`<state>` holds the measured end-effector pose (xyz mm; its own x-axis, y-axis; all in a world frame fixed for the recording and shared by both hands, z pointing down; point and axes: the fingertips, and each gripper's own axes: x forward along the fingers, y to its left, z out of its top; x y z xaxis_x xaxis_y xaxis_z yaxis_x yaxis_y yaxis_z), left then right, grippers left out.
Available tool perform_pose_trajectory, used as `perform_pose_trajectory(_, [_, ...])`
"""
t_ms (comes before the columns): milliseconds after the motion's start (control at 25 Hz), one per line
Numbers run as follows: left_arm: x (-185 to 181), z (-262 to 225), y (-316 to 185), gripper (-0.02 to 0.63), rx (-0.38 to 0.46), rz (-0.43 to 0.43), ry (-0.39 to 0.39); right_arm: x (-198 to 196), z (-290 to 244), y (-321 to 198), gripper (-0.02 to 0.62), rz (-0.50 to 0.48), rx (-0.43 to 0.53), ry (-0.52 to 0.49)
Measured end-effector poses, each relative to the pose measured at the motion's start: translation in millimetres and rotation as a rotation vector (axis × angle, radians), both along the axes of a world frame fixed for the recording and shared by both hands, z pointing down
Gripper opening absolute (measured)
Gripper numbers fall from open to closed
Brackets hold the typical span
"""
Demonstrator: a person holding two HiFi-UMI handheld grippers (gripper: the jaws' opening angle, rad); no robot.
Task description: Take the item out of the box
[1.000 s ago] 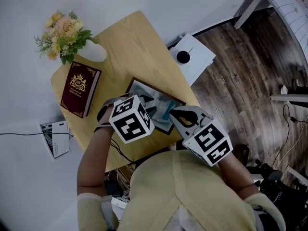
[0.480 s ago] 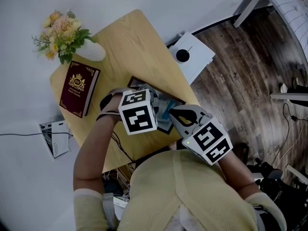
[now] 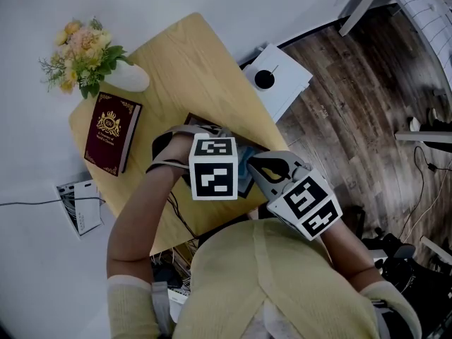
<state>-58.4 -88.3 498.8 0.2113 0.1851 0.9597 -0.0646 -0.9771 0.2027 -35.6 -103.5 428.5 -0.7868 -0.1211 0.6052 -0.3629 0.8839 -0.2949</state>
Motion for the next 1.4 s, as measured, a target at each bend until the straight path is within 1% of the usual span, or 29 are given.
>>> perform_pose_trajectory(200, [0.1,-5.1,-0.7,0.152,-0.004,0.037,-0.010,2.9,2.9,-0.3,0.031,0.007,-0.007,0.004])
perform_pose_trajectory(360, [-0.9,-1.0,0.0,0.147,-0.004,0.102,-0.043,2.7,2.4,1.0,0.031,0.008,-0.016,-0.004])
perform_pose_trajectory(520, [0.7,0.0,0.2,0.147,0.014,0.142,-0.053,5.8,3.2,2.3,0.031,0.004,-0.020,-0.002])
perform_pose_trajectory(560, [-0.6,-0.8,-1.8,0.141,0.026,0.159,-0.062,6.6,3.6,2.4,0.031,0.005,-0.022,-0.001])
perform_pose_trajectory(640, [-2.0,-2.8,-5.6,0.104,0.043,0.195,-0.077,7.7,4.2,2.7,0.031,0.009,-0.026,-0.001])
perform_pose_trajectory(840, [1.9,0.5,-1.3,0.098,0.024,0.240,-0.068,6.3,3.1,5.2,0.031,0.010,-0.032,-0.008])
perform_pose_trajectory(920, [2.3,3.7,0.4,0.097,0.027,0.240,-0.071,7.2,3.3,6.0,0.031,0.010,-0.035,-0.009])
perform_pose_trajectory(1120, [-0.9,9.4,-2.0,0.095,0.073,0.185,-0.081,9.9,4.5,5.6,0.031,0.025,-0.040,-0.010])
perform_pose_trajectory(1280, [-6.2,16.1,-4.5,0.086,0.121,0.186,-0.086,11.2,5.2,3.9,0.031,0.034,-0.038,-0.015])
perform_pose_trajectory(1400, [-8.0,21.1,-4.2,0.086,0.141,0.181,-0.091,7.8,4.0,5.8,0.031,0.032,-0.047,-0.022])
